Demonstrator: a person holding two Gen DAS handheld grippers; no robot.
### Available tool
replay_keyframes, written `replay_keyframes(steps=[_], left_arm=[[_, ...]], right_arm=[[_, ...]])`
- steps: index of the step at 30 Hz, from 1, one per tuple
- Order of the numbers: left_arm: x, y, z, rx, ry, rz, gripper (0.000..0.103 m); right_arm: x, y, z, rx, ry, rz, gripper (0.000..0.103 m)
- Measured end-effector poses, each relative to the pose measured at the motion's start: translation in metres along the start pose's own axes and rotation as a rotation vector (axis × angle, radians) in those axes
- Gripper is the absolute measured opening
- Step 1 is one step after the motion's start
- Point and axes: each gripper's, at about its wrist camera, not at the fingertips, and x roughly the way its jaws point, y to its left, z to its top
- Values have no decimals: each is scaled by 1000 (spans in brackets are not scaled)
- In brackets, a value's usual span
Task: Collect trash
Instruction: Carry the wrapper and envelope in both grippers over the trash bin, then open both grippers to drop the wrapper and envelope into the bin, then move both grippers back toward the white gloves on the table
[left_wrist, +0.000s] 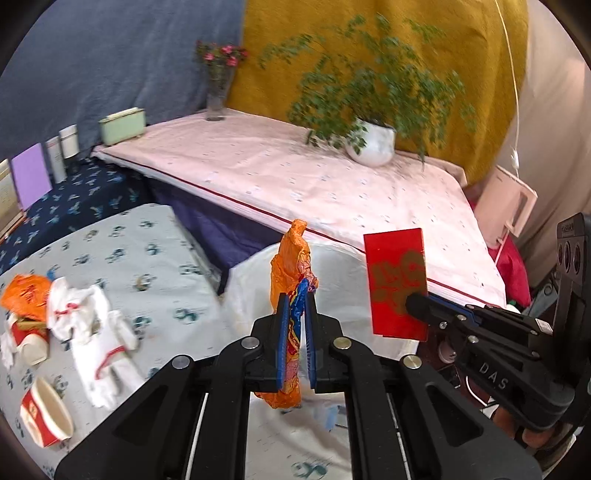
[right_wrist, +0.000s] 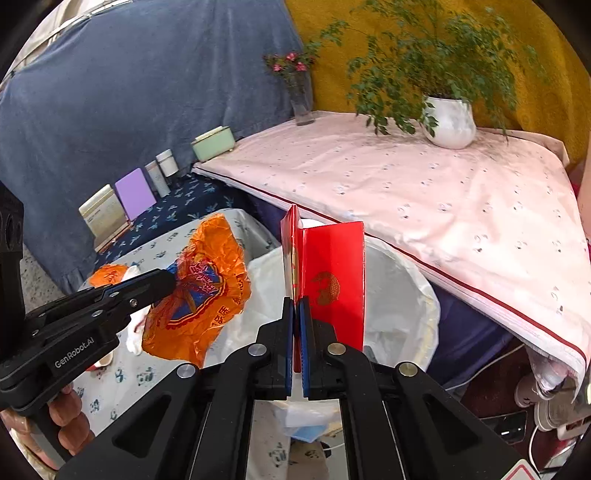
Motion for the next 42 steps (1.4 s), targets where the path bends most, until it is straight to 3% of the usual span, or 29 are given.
replay_keyframes(steps=[14, 22, 33, 35, 37, 42], left_arm=[[48, -15, -1, 0, 65, -30, 10], [49, -4, -4, -23, 61, 5, 38], [39, 15, -9, -51, 53, 41, 52], [36, 21, -11, -61, 52, 56, 57], [31, 28, -14, -75, 47, 72, 68], [18, 49, -22, -117, 45, 109, 68]], right_arm=[[15, -30, -9, 47, 22, -26, 4], [21, -28, -7, 47, 21, -26, 11], [23, -12, -5, 28, 16, -17, 11], [22, -8, -5, 27, 15, -15, 12], [21, -5, -6, 23, 15, -10, 14], [22, 13, -6, -2, 19, 2, 19]])
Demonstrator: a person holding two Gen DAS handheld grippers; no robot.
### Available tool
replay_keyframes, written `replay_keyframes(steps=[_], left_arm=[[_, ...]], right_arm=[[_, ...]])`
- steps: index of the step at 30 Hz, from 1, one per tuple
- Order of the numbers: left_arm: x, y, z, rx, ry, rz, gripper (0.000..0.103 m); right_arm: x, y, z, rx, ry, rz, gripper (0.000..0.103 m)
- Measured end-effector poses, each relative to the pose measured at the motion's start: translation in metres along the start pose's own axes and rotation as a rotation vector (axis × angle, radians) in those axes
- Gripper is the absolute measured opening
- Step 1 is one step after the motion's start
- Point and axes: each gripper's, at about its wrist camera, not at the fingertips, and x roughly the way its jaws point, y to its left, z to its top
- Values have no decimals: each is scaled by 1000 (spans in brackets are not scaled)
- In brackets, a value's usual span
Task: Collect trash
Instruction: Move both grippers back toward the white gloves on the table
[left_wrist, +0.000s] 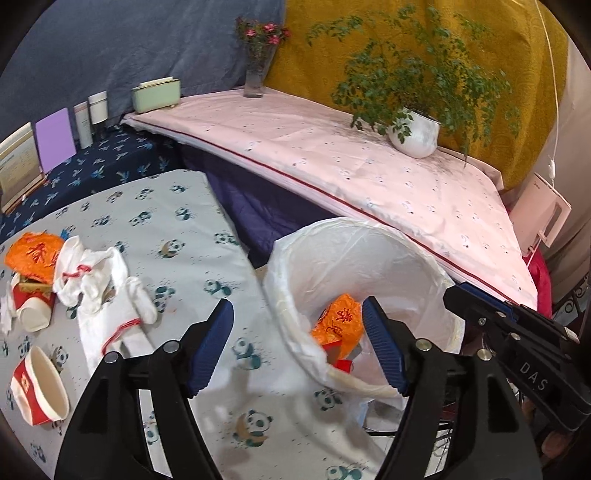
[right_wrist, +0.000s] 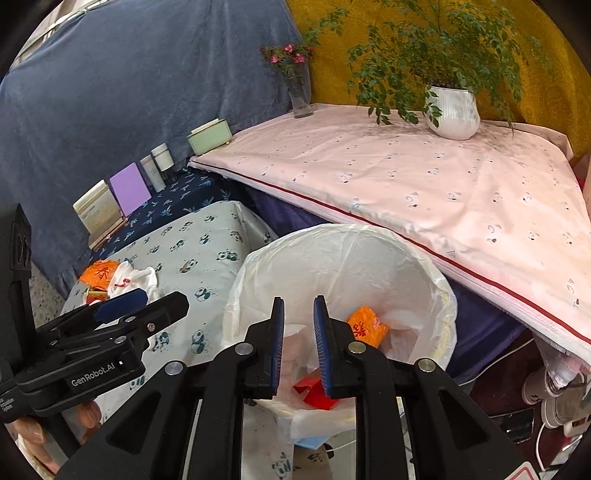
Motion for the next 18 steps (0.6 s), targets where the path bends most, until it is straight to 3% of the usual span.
replay_keyframes(steps=[5, 16, 18], left_arm=[[-15, 27, -7, -33, -20, 70, 76], [-44, 87, -28, -126, -10, 189, 77], [-49, 97, -31, -141, -11, 201, 77]], right_arm=[[-1, 23, -1, -32, -10, 11, 30], [2, 74, -9, -91, 11, 62, 33], [2, 82, -11, -100, 14, 72, 37]])
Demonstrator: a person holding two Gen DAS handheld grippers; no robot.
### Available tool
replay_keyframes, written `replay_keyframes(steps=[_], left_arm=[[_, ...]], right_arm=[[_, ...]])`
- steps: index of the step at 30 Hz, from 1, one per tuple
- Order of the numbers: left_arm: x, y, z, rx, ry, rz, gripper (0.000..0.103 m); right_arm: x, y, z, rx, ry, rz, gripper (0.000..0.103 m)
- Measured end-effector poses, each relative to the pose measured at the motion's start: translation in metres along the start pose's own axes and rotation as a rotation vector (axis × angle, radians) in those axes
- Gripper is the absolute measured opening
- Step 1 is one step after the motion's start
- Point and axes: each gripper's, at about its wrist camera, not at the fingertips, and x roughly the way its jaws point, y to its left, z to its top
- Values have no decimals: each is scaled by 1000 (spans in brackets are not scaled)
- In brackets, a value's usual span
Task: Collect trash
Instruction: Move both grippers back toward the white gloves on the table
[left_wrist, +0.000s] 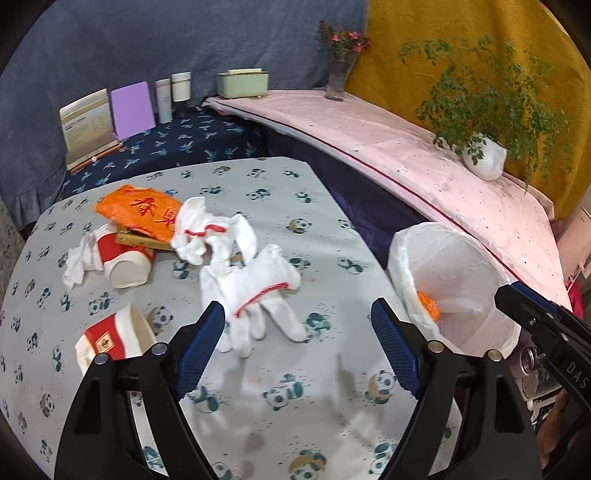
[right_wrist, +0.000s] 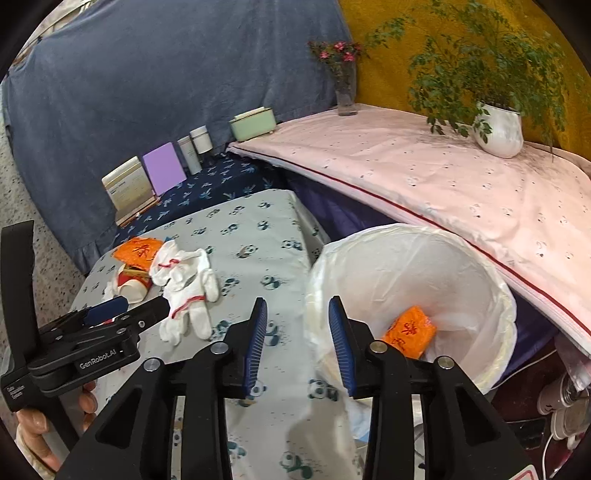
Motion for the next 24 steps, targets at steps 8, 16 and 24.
replay_keyframes(steps=[8, 16, 24], left_arm=[[-8, 35, -4, -51, -10, 64, 80], [-11, 71, -13, -98, 2, 126, 83], [-4, 107, -24, -159, 31, 180, 85]], right_arm=[[8, 40, -4, -38, 15, 38, 42], [19, 71, -10, -67, 35, 67, 42], [35, 90, -17, -64, 71, 84, 42]])
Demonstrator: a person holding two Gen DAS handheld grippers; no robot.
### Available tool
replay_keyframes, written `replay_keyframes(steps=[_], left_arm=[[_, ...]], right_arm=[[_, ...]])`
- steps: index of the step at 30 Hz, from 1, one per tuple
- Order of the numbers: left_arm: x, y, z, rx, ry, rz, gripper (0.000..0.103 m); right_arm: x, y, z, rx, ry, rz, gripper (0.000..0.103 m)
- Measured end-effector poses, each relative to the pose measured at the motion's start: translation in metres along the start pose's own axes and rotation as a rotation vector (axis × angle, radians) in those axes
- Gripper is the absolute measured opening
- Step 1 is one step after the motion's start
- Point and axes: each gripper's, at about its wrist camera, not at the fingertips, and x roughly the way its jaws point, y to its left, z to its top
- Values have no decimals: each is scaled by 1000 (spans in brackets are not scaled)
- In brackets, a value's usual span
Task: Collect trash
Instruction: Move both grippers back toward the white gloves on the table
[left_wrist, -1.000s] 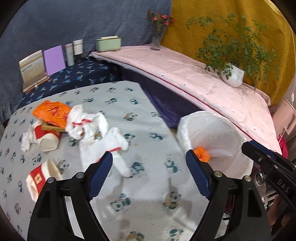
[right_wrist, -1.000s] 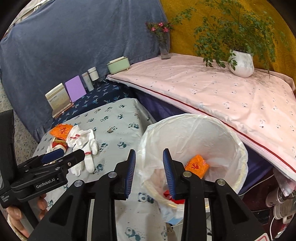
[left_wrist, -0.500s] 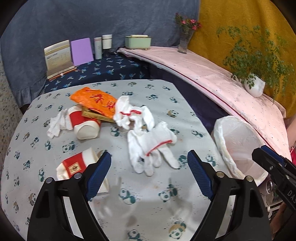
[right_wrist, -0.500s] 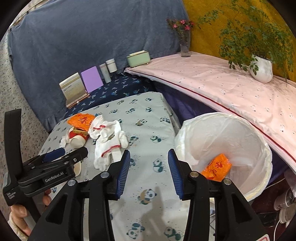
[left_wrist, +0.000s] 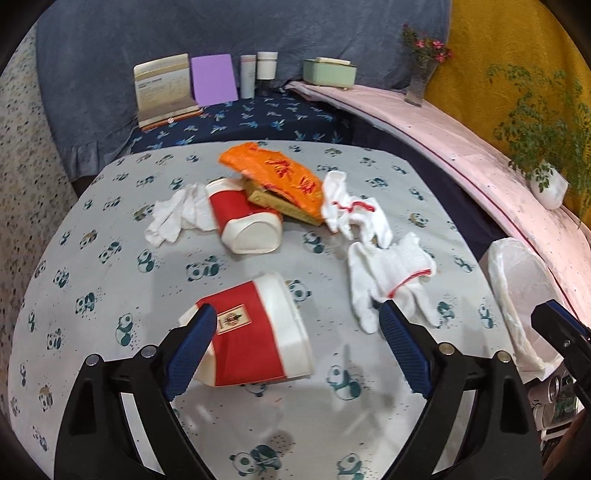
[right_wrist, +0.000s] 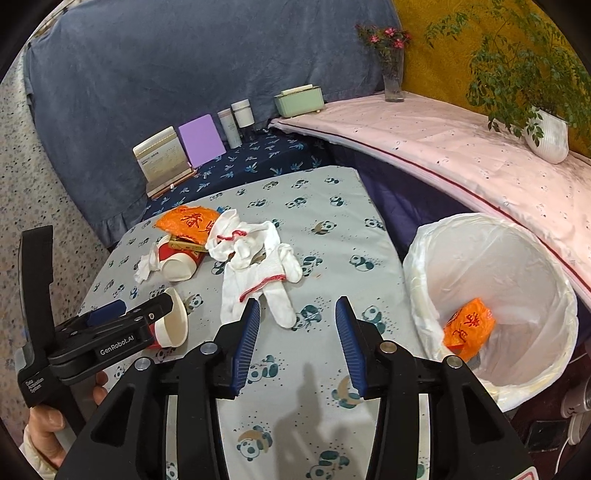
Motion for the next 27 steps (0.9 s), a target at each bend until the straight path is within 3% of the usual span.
replay_keyframes(steps=[19, 27], left_arm=[[27, 44, -17, -75, 87, 68, 89], [36, 57, -20, -99, 121, 53, 86]], right_arm=[[36, 23, -15, -1, 64, 22, 42], [51, 31, -18, -7, 94, 30, 42]])
